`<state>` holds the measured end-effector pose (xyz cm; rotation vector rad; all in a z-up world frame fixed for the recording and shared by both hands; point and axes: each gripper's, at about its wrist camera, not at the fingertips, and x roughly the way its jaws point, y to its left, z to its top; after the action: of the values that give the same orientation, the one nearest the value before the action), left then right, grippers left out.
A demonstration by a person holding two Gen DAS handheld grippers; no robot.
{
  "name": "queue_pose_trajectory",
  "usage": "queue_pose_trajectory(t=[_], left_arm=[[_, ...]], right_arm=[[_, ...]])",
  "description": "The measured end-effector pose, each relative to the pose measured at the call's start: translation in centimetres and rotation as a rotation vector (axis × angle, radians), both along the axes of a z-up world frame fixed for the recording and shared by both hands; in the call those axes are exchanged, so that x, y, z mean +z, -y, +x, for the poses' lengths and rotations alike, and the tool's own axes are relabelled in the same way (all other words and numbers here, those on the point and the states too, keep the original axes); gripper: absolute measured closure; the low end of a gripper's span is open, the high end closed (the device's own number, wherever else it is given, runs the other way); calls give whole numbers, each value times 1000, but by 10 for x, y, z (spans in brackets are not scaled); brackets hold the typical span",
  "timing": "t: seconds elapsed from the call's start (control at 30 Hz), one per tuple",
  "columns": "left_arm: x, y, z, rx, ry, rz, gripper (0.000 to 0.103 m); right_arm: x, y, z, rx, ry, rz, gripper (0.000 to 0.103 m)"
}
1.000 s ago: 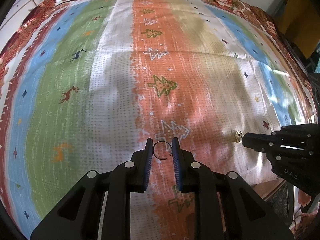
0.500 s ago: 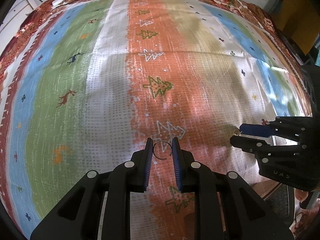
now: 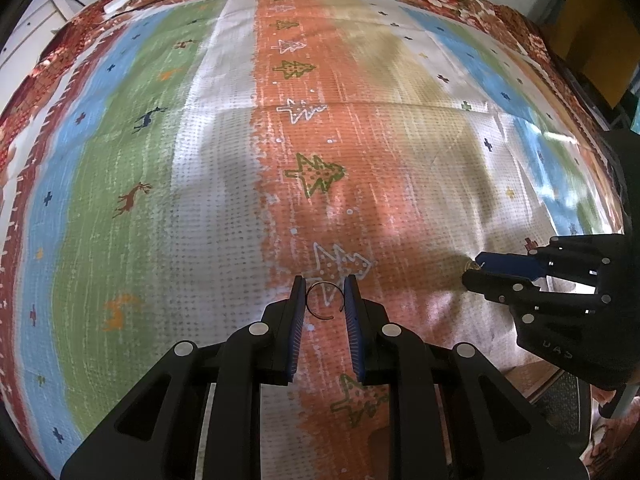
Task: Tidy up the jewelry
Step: 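Carry silver ring with left tool while right tool carries gold charm toward tin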
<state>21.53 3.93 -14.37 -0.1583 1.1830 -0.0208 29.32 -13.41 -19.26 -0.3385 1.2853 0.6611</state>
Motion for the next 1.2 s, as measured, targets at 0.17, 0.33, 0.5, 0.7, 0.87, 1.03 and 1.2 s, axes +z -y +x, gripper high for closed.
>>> queue_pose_trajectory(t=[0.17,0.33,0.5,0.7,0.87,1.03,1.2], left_arm=[[0,-1,0,1,-2,0,84],[0,-2,-1,5,3,-4,84],[4,-3,-5,7,15,-16,84],[9,-2,-11,11,29,-17,84],[16,0,-18,19,53,-19,84],[26,5,-27,23,99,-15,84],[40,12,-36,9,167,-11,84]], right_arm=[[2,1,-1,1,3,4,86],[8,6,-1,-7,7,20,86],[16,14,-2,-14,16,38,86],[25,19,-8,-17,34,48,86],[38,26,-16,-39,75,60,86],[49,29,-25,-62,117,72,86],[61,35,-37,-82,168,78,86]])
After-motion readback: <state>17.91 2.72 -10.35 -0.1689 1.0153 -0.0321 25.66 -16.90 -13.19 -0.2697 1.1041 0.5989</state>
